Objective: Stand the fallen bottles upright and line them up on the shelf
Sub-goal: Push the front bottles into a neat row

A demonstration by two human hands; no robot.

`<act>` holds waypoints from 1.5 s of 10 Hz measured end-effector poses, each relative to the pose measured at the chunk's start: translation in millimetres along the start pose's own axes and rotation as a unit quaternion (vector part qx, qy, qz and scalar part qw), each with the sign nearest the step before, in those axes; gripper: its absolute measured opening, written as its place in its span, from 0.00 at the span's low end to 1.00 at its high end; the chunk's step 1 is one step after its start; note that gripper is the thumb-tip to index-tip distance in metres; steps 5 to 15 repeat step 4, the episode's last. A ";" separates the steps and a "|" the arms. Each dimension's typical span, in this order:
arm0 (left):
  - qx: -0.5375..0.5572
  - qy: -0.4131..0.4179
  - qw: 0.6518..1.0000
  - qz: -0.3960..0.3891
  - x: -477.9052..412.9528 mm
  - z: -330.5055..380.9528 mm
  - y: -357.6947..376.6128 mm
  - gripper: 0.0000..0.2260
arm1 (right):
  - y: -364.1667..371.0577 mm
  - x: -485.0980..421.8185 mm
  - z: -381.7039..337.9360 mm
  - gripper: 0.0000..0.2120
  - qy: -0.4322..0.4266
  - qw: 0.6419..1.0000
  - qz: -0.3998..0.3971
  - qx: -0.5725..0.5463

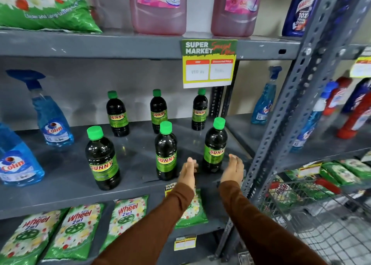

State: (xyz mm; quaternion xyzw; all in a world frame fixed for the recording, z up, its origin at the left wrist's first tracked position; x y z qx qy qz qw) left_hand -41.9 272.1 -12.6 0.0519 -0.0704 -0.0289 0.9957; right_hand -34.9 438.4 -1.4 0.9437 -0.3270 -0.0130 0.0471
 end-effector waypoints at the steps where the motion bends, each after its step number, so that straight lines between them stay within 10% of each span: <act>1: 0.035 -0.066 0.996 -0.053 -18.6 -4.8 24.0 0.33 | 12.5 -10.9 10.5 0.21 0.079 0.993 -0.079 -0.046; 15: 0.126 -0.162 0.974 -0.093 -38.1 -7.2 50.1 0.34 | 14.9 -24.0 28.2 0.27 0.178 0.975 -0.126 -0.052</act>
Point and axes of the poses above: each hand's wrist, its own x-axis away from the middle knuckle, its own y-axis out of the palm, z = x × y, the point moved 8 cm from there along -x, towards the middle knuckle, and after that the axes turned 4 degrees about -z, right-handed, at the moved point
